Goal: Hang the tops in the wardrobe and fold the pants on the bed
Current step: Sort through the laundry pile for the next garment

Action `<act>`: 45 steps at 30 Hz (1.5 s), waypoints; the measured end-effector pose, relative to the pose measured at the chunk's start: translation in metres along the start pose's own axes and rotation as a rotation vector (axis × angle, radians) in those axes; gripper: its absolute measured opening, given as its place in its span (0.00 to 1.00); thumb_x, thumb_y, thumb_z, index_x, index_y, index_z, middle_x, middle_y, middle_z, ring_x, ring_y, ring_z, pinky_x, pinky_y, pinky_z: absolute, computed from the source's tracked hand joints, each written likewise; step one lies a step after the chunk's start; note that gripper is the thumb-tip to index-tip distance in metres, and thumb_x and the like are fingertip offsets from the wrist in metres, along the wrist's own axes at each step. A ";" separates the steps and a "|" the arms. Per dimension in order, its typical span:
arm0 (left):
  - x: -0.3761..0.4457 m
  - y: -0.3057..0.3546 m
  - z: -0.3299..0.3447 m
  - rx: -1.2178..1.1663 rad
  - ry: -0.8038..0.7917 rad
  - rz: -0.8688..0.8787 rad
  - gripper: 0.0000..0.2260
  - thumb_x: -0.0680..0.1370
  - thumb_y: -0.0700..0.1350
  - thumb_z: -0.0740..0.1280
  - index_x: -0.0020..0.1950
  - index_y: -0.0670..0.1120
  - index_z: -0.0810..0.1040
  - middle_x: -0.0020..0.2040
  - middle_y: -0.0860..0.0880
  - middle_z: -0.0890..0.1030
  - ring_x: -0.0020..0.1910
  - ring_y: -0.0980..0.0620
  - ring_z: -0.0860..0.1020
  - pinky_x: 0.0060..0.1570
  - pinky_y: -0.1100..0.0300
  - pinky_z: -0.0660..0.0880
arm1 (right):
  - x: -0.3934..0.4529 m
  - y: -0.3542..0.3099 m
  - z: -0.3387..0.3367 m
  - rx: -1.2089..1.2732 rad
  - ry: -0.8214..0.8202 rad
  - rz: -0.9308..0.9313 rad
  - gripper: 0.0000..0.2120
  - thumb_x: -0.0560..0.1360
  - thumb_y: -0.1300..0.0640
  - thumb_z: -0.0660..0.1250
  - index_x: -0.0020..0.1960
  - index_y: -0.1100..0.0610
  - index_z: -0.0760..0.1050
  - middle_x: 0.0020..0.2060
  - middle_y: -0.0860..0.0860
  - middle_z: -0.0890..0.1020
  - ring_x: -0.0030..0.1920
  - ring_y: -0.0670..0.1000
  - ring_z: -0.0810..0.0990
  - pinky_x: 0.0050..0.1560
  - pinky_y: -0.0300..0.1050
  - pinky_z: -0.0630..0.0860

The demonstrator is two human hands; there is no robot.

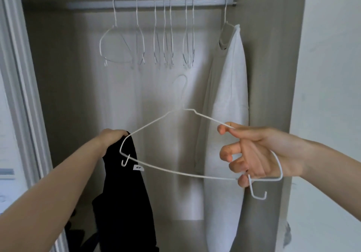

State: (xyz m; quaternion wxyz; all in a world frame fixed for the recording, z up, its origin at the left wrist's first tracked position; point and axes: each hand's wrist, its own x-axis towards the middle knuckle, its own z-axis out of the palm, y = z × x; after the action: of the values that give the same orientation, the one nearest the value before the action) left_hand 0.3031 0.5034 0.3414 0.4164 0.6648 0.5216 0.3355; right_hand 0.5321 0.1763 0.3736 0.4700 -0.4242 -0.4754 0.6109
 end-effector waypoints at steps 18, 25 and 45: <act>-0.067 0.064 0.021 -0.340 -0.239 0.344 0.09 0.78 0.40 0.66 0.39 0.43 0.81 0.30 0.49 0.79 0.27 0.54 0.79 0.29 0.63 0.77 | 0.052 0.053 0.007 -0.340 0.147 -0.302 0.08 0.81 0.49 0.58 0.53 0.51 0.72 0.40 0.56 0.77 0.38 0.52 0.77 0.41 0.52 0.77; -0.079 0.065 -0.017 -0.374 -0.551 0.399 0.14 0.76 0.41 0.67 0.61 0.46 0.81 0.56 0.47 0.82 0.45 0.50 0.81 0.46 0.54 0.81 | 0.052 0.057 0.001 -0.242 0.145 -0.399 0.10 0.76 0.50 0.62 0.52 0.54 0.75 0.45 0.56 0.77 0.47 0.53 0.75 0.41 0.54 0.75; -0.102 0.072 0.028 -0.207 -0.070 0.912 0.13 0.82 0.48 0.62 0.42 0.44 0.80 0.26 0.59 0.73 0.26 0.63 0.69 0.32 0.70 0.65 | 0.103 0.068 -0.001 0.356 -0.277 -0.213 0.29 0.79 0.42 0.50 0.72 0.58 0.68 0.71 0.57 0.70 0.72 0.54 0.67 0.66 0.58 0.69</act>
State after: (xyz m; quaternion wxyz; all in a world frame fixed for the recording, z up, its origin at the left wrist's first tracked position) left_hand 0.3338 0.3901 0.3937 0.3077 0.7921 0.1256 0.5119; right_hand 0.5014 0.2699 0.2995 0.5293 -0.1946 -0.4623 0.6843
